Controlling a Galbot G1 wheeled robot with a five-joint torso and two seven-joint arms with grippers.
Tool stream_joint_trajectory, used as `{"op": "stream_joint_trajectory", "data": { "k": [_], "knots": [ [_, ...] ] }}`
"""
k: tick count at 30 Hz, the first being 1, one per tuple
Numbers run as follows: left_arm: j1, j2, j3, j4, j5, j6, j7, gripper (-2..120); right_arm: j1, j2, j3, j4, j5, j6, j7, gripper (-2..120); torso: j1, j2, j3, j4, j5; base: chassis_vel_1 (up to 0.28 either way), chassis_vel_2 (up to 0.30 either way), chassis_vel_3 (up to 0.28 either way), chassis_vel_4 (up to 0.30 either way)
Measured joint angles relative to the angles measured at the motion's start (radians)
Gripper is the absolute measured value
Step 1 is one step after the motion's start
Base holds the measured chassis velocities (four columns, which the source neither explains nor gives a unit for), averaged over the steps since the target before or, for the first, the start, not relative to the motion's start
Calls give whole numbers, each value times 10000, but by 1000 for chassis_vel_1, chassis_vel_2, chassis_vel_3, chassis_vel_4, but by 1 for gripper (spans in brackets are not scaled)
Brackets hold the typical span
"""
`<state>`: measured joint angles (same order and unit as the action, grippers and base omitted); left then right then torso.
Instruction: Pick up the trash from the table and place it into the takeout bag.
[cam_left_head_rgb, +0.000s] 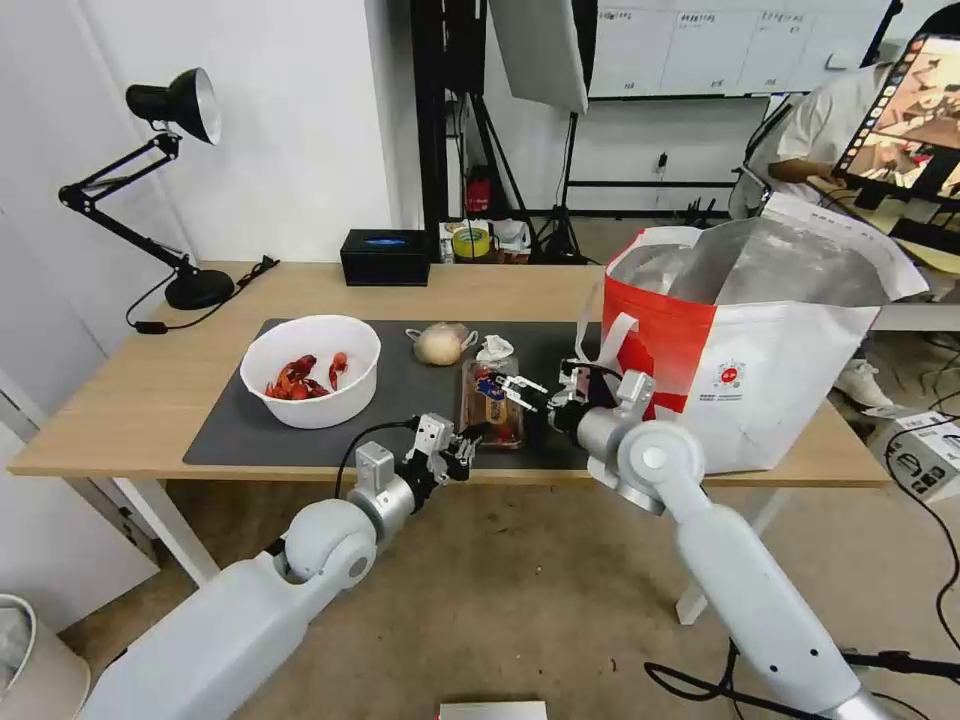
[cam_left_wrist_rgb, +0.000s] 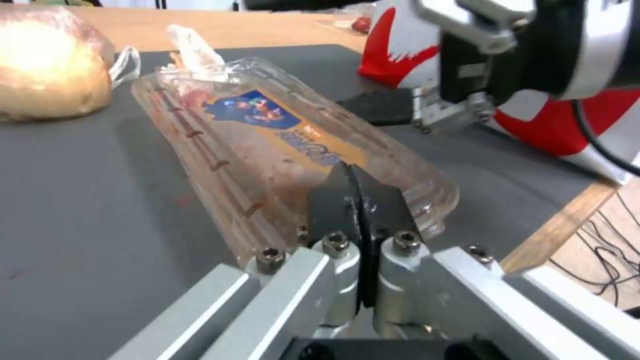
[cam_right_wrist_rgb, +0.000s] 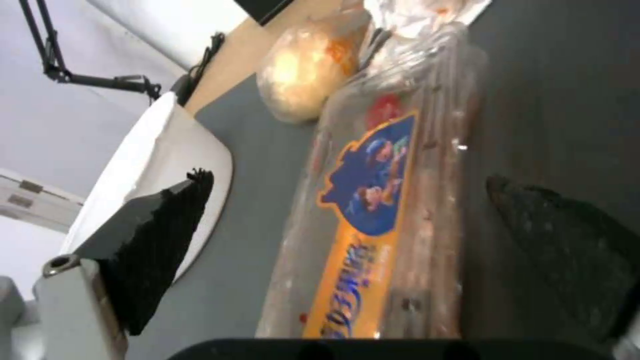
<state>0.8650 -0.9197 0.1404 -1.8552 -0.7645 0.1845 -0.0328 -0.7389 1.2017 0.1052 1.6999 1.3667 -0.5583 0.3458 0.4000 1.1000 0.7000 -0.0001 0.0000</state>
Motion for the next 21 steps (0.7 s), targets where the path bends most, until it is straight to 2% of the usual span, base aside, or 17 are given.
{"op": "stream_joint_trajectory", "data": {
  "k": [8, 21],
  "knots": [
    [197, 52, -133, -126, -28, 2, -14, 0, 651, 350, -267, -550, 50, -459, 337, 100, 0, 0, 0, 2, -1, 0, 0, 0, 0],
    [128, -42, -14, -99, -28, 0, -13, 0, 897, 306, -365, -767, 451, -821, 796, 100, 0, -1, 0, 0, 1, 0, 0, 0, 0]
  ]
}}
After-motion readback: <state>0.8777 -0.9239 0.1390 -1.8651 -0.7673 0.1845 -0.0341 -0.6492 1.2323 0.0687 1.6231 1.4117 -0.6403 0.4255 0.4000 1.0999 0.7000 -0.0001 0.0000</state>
